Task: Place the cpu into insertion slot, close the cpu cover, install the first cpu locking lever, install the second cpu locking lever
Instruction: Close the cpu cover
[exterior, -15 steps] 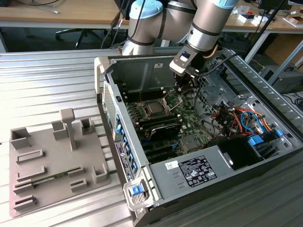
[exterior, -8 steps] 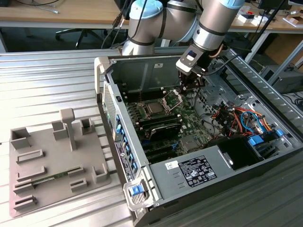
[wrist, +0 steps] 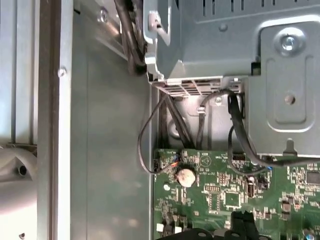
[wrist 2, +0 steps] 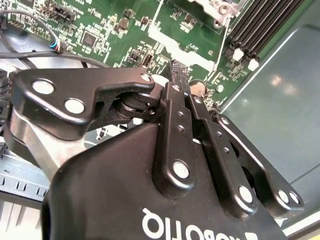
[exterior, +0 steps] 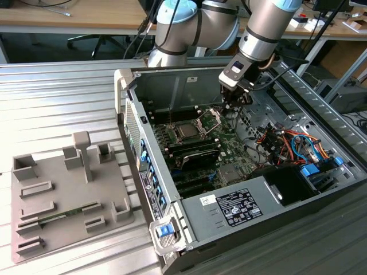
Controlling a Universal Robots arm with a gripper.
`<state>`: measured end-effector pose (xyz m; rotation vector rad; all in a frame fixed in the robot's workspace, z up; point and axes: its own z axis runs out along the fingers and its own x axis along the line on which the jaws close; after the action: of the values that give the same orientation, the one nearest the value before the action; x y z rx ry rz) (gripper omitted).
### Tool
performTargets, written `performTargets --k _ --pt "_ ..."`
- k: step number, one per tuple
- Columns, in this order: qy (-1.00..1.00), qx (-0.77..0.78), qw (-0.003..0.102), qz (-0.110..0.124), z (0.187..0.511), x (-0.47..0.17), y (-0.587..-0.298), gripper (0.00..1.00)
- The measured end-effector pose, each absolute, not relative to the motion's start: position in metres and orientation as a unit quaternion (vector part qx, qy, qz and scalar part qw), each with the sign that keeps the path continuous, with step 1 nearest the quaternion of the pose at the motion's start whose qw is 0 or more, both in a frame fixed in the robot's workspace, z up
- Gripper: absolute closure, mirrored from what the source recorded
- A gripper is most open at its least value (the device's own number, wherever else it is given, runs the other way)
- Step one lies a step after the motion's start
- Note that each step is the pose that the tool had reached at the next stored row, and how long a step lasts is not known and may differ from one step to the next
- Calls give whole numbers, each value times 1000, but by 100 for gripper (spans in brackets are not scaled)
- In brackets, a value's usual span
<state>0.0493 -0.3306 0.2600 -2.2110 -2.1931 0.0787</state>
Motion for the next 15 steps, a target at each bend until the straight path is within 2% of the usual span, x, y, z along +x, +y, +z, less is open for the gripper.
performTargets --k 15 --pt "-704 -709 20 22 251 34 -331 89"
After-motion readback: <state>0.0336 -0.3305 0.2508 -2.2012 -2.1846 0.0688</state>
